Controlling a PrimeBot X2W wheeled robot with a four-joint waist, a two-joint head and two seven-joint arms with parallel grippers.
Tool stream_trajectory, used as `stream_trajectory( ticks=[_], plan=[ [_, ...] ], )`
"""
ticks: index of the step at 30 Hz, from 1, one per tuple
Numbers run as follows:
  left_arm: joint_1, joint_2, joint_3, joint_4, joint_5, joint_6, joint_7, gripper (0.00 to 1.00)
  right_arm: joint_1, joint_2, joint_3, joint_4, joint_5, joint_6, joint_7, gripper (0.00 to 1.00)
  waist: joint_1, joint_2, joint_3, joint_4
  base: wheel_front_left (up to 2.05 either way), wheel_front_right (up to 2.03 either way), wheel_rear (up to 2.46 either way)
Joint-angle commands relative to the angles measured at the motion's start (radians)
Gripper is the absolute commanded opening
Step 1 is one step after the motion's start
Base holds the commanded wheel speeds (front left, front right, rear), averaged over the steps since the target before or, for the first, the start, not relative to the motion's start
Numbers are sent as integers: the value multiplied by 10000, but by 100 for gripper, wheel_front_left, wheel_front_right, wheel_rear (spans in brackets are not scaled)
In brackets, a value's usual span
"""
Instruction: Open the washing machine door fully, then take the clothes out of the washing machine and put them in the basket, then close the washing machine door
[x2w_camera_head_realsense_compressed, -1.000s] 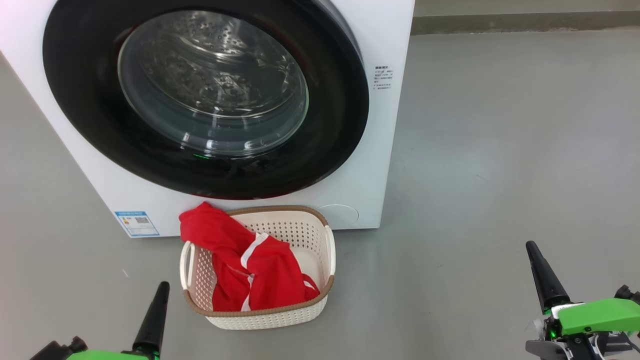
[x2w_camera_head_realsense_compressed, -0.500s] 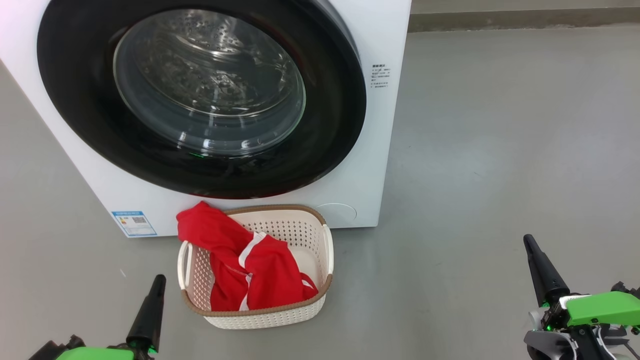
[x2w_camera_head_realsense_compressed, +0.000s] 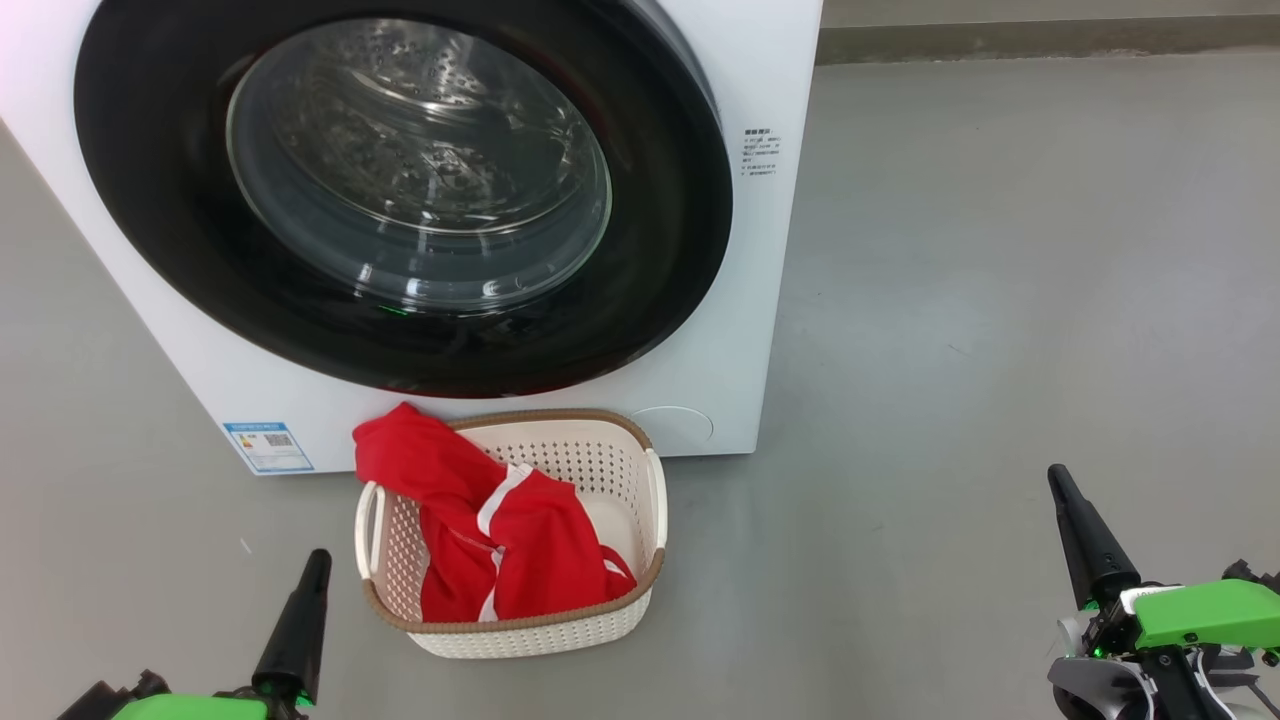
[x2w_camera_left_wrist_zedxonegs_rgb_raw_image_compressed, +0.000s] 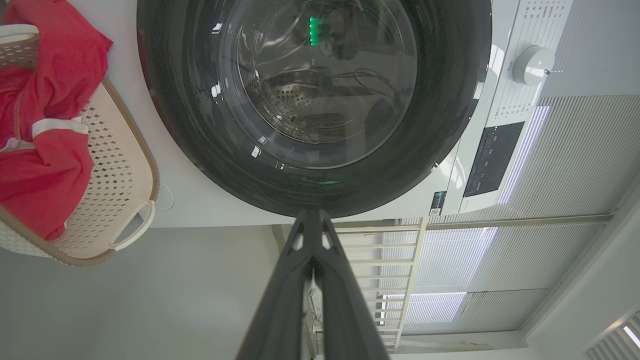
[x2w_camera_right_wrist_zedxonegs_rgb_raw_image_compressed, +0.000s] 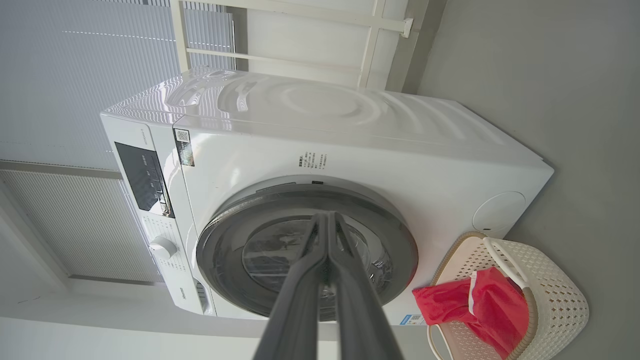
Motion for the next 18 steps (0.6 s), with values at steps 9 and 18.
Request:
stream_trajectory(
  ticks=[9, 18],
  plan=[
    [-396, 87, 357, -205, -66, -71, 34, 0, -419, -169, 155, -255, 38, -6, 59, 0, 0, 0, 0, 1, 0, 0, 0],
    [-396, 87, 357, -205, -67, -71, 34, 0, -419, -169, 155, -255, 38, -6, 59, 0, 0, 0, 0, 1, 0, 0, 0]
  ],
)
